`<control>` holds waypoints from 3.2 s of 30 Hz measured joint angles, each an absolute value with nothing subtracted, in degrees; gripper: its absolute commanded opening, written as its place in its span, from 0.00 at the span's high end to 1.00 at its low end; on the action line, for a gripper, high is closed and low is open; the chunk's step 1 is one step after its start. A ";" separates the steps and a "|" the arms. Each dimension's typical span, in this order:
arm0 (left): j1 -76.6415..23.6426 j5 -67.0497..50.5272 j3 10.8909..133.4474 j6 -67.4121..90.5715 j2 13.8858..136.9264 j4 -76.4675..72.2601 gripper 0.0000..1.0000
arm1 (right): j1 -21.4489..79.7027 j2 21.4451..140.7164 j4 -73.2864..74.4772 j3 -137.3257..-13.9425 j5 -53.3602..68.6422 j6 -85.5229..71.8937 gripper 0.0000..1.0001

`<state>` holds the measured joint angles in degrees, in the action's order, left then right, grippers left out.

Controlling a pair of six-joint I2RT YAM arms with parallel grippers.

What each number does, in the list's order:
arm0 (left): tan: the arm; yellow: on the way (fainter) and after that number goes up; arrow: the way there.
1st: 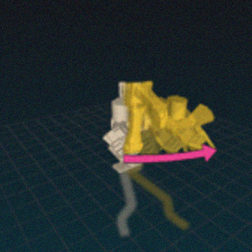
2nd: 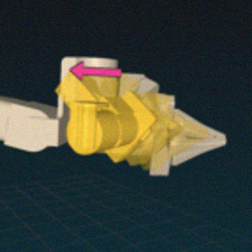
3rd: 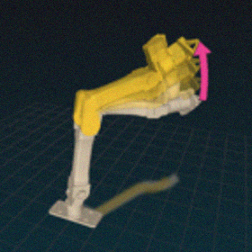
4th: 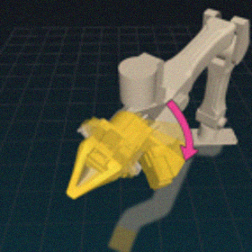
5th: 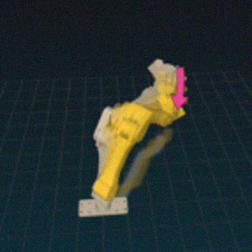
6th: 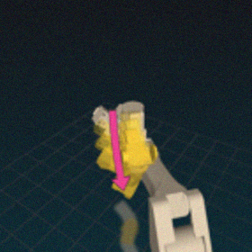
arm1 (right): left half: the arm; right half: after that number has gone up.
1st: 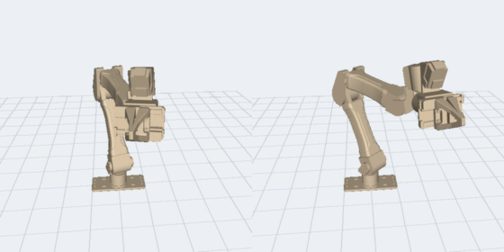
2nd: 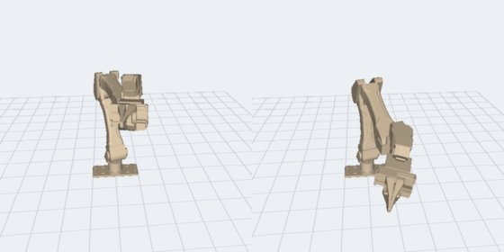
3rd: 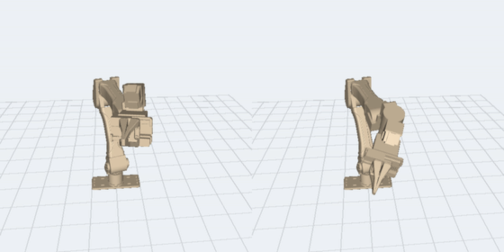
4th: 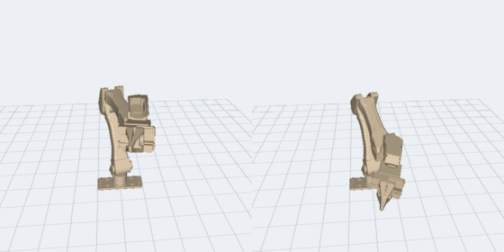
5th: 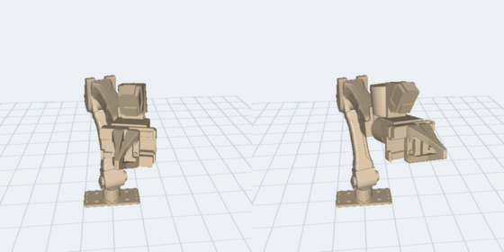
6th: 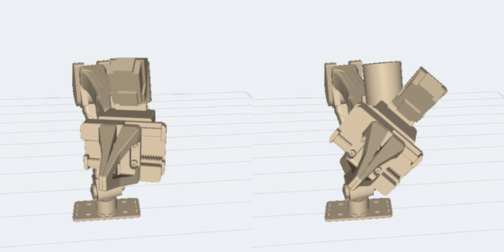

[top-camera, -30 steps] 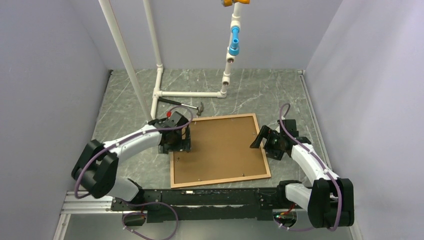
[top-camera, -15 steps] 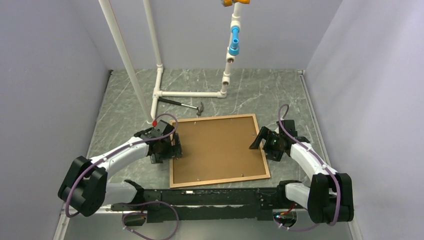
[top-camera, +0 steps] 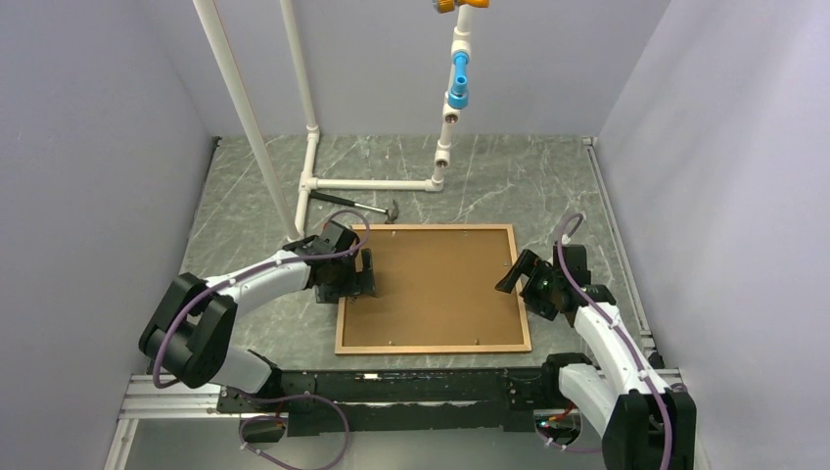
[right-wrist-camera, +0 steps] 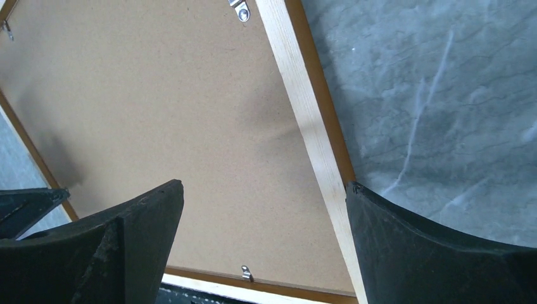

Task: Put the photo into the frame
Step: Adjust the photo frame at the center of the board, then install the photo frame at the center of the board.

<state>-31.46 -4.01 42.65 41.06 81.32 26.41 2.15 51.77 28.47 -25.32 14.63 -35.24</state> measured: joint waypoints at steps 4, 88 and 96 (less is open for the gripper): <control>-32.99 -2.20 43.40 40.64 82.02 26.57 0.01 | 1.96 51.62 28.77 -25.32 13.21 -35.81 0.00; -34.30 10.20 40.69 44.36 78.63 29.56 0.16 | 1.28 59.70 26.74 -26.04 15.49 -34.35 0.00; -32.80 5.96 38.94 45.21 73.80 30.15 0.05 | 1.34 61.84 27.14 -27.90 15.31 -32.95 0.00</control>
<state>-32.80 5.96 38.94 45.21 73.80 30.15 1.34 61.84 27.14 -27.90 15.31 -32.95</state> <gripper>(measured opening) 0.934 0.997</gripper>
